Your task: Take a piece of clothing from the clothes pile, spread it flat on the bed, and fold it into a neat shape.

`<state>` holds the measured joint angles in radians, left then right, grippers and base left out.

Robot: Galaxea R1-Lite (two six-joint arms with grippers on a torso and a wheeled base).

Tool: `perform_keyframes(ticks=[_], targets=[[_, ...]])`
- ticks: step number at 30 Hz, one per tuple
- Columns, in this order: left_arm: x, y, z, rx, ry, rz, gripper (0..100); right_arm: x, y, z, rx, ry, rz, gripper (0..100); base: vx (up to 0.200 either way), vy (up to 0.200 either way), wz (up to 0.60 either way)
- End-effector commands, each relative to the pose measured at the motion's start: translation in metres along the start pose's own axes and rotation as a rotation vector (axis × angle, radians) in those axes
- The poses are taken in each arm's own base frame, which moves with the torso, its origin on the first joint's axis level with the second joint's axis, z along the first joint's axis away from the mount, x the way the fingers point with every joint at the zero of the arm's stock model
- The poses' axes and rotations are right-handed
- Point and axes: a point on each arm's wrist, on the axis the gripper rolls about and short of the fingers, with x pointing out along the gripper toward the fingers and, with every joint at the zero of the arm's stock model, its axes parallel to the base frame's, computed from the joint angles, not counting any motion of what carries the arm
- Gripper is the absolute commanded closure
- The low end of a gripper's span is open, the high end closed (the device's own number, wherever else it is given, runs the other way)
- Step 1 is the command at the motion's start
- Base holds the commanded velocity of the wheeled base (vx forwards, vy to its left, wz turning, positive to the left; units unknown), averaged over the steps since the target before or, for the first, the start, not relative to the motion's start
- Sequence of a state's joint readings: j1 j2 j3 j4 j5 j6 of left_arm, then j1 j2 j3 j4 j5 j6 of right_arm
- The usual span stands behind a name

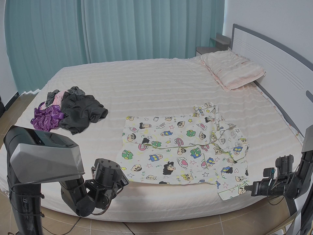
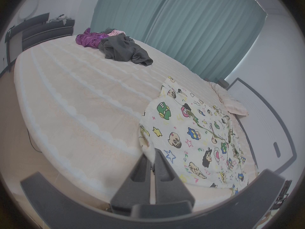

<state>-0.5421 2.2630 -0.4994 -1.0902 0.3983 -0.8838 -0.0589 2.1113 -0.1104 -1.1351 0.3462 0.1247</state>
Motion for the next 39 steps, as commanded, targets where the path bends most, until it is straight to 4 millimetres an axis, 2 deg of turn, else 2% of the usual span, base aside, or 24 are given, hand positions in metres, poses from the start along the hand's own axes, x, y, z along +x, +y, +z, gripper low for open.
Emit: perform_keyframes(ticks=[1, 7, 15, 22, 39], targets=[[-0.010, -0.001, -0.009, 0.048, 0.013, 0.002, 100, -0.015, 0.001, -0.007, 0.008, -0.001, -0.008, 100, 0.000, 0.000, 0.00], [-0.019, 0.006, -0.023, 0.112, 0.057, 0.025, 100, -0.022, 0.001, -0.016, 0.002, 0.027, -0.015, 100, 0.000, 0.000, 0.00], [-0.023, 0.014, -0.026, 0.138, 0.060, 0.062, 100, -0.025, -0.001, -0.021, -0.017, 0.061, -0.026, 100, 0.000, 0.000, 0.00], [-0.026, 0.020, -0.030, 0.169, 0.078, 0.077, 100, -0.037, 0.003, -0.027, -0.046, 0.125, -0.022, 100, 0.000, 0.000, 0.00], [-0.052, 0.033, -0.048, 0.270, 0.162, 0.089, 100, -0.052, 0.005, -0.040, -0.095, 0.248, -0.028, 100, 0.000, 0.000, 0.00]])
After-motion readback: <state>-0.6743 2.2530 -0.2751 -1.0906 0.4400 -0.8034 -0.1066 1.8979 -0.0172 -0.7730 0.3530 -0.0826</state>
